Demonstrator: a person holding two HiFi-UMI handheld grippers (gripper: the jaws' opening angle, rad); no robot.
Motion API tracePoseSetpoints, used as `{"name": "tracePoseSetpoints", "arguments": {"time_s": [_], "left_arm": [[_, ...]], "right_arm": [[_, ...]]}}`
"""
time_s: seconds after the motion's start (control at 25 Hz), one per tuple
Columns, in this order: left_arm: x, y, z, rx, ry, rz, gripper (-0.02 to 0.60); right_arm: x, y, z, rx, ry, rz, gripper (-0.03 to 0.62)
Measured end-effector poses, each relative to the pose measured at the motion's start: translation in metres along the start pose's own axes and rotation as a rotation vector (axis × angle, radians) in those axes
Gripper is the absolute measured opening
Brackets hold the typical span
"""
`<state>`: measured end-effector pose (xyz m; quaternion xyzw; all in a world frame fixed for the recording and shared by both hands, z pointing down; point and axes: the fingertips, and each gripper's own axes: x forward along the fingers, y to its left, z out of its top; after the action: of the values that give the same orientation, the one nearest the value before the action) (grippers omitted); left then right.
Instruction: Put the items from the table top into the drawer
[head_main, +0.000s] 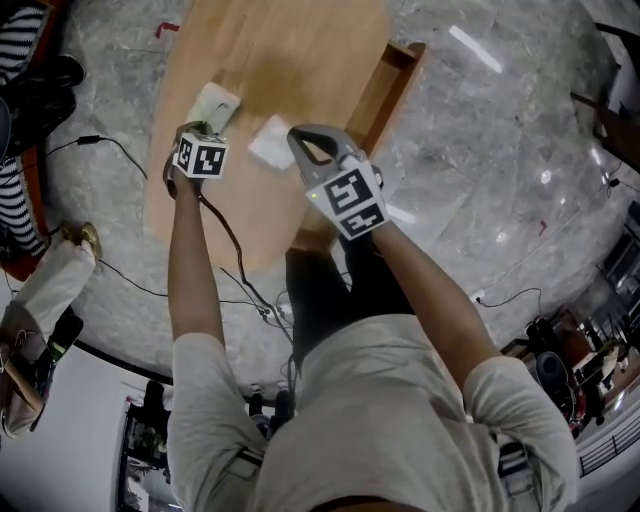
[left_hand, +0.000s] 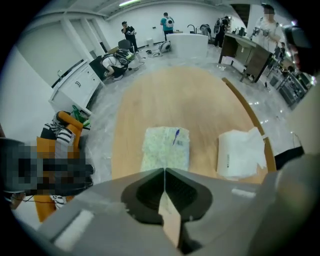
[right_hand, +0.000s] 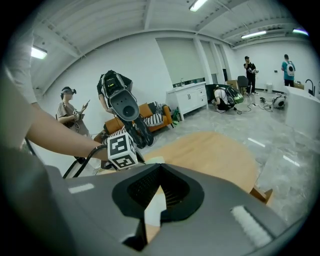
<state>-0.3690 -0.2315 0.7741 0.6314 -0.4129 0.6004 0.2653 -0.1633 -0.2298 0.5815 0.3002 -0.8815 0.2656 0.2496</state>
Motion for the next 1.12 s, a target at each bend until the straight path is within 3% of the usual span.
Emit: {"name": "tracePoseSetpoints", "arguments": {"time_s": [0.4,0.6,0.76,0.96,1.12], "left_arm": [[-0.074,-0.038,0.008,-0.107,-0.152,-0.051,0.020],[-0.121,-0.065,-0.006,-0.188,-0.223,-0.069,0.020],[-0.158,-0.091,-0.028,-0.283,-0.256,-0.071,0.020],[-0.185,-0.131,-0.046,-0.318,-0.290,-0.128,0.020],[-0.184,-0.166,-0.043,-0.335,-0.285,-0.148,0.020]], "right_arm": [[-0.005,0.021,0.009,0.010,-0.028,-0.037,0.008],[-0.017,0.052,0.001,0.001,-0.035,-0.074,0.008],[-0.037,0.085,-0.013,-0.004,-0.044,-0.092,0.008],[-0.057,0.117,-0.041,0.026,-0.069,-0.127,0.008],[-0.067,0.113,-0.061,0.022,-0.079,-0.128,0.008]]}}
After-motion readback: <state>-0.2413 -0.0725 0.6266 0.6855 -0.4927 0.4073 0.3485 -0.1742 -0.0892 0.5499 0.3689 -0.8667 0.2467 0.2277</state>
